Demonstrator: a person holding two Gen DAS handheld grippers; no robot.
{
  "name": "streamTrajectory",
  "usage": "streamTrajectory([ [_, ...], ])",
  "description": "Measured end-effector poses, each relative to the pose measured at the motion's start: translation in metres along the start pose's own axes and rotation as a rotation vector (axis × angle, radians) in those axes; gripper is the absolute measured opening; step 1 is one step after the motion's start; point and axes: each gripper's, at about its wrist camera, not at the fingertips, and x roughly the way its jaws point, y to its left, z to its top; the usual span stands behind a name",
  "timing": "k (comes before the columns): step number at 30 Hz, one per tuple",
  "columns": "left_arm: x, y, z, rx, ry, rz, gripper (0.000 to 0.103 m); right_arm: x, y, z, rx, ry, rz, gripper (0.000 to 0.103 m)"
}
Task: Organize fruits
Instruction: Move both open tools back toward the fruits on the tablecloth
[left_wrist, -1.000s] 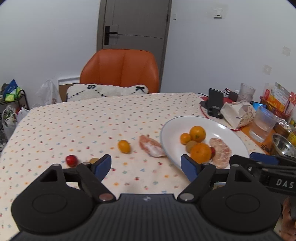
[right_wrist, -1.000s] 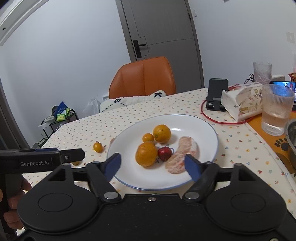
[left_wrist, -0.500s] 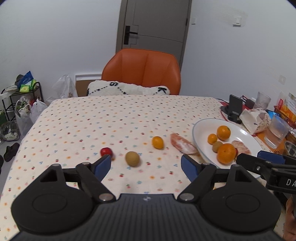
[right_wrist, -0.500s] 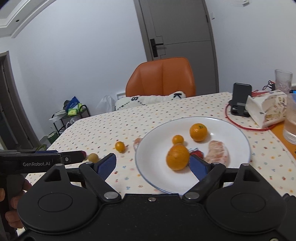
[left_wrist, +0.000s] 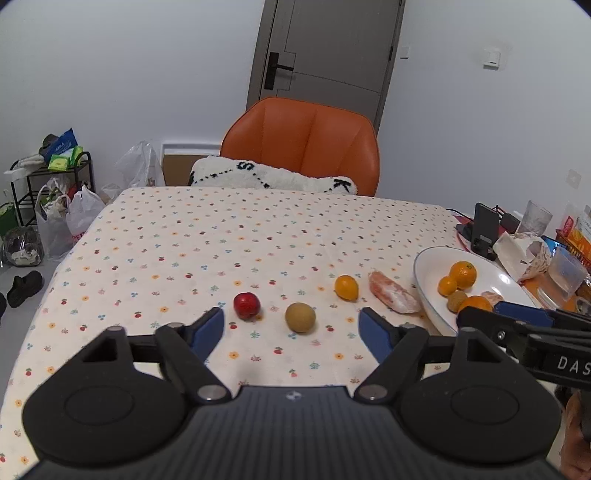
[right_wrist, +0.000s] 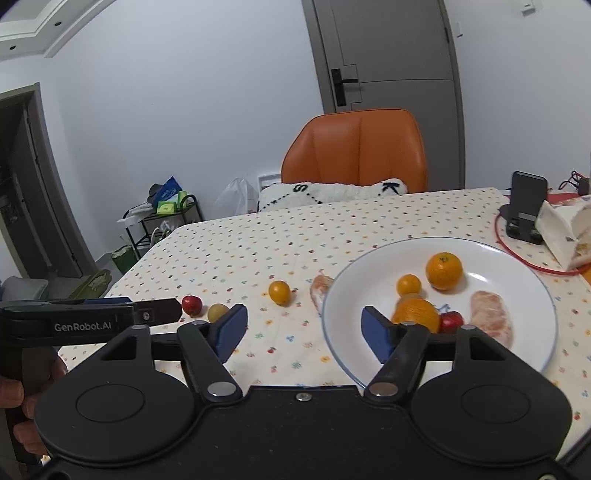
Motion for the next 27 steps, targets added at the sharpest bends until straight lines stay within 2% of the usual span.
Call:
streamTrajectory([
  [11, 0.021, 0.002, 0.003, -0.025, 0.026, -0.022, 0.054, 0.026, 0.007, 0.009, -0.027, 0.053, 0.04, 0.054],
  [24, 0.06, -0.006, 0.003, -0.017, 0.078, -0.043, 0.044, 0.051, 0.0, 0.015, -0.033, 0.089, 0.069, 0.044],
  [27, 0.069, -0.005, 0.002, -0.018, 0.095, -0.036, 0.034, 0.058, -0.001, 0.016, -0.031, 0.095, 0.076, 0.043],
])
